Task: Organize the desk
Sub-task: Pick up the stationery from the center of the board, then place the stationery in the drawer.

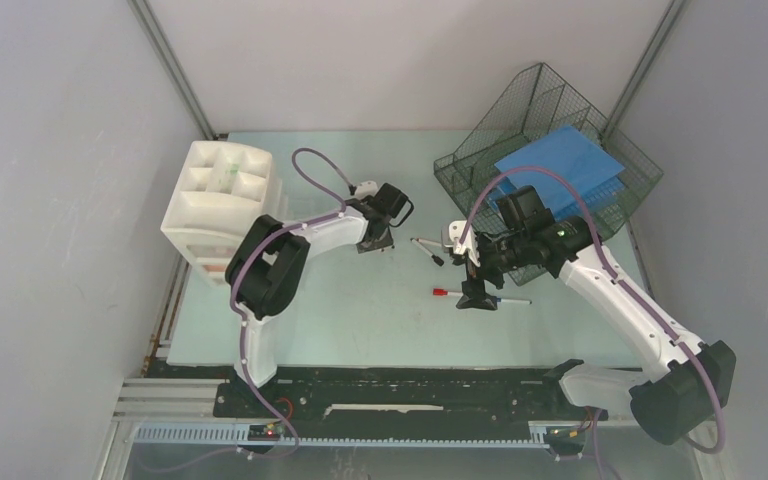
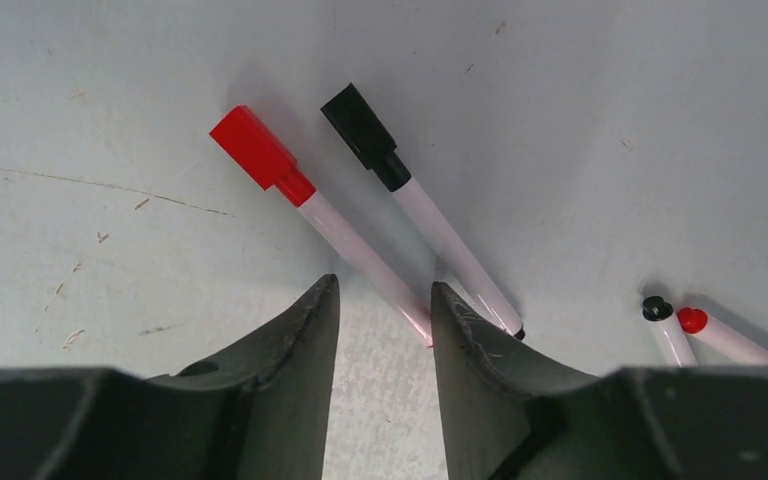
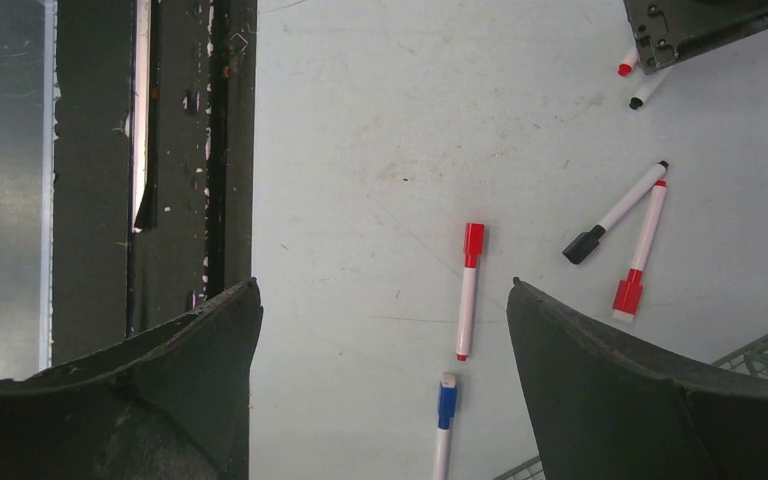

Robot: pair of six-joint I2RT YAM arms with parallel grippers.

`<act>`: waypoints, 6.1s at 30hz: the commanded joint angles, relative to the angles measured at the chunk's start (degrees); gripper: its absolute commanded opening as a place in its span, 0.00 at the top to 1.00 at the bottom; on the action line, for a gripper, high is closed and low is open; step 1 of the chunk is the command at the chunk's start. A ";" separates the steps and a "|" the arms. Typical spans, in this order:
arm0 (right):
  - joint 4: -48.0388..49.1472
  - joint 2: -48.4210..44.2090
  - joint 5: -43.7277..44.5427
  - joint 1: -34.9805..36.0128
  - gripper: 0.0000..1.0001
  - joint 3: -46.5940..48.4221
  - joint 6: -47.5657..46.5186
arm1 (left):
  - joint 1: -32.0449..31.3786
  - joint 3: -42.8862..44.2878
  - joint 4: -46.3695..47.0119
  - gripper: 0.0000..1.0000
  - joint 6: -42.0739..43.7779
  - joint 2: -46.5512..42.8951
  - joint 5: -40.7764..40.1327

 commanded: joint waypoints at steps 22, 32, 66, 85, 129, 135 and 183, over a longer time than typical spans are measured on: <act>-0.67 0.33 -0.44 0.40 0.00 0.13 -1.31 | 0.10 -13.31 3.51 0.92 7.59 -10.70 -1.36; -0.75 0.55 -0.45 0.47 0.00 0.13 -1.39 | -1.09 -21.49 8.01 1.00 16.63 -23.45 -2.33; -0.93 1.91 0.53 1.63 0.00 0.15 -1.55 | -0.25 -33.46 5.90 1.00 35.14 -50.92 -13.57; -0.94 2.00 0.88 1.54 0.00 0.09 -1.49 | 4.16 -29.46 4.93 1.00 38.67 -41.51 -17.68; -1.20 2.50 1.15 1.66 0.00 0.14 -1.83 | 5.35 -27.04 3.90 0.93 37.49 -29.59 -25.83; -1.16 2.53 1.15 1.63 0.00 0.12 -1.82 | 5.35 -27.04 3.90 0.92 37.27 -29.42 -25.96; -1.46 3.03 1.41 1.99 0.00 0.13 -1.92 | 5.03 -26.59 2.05 0.77 33.93 -31.69 -22.51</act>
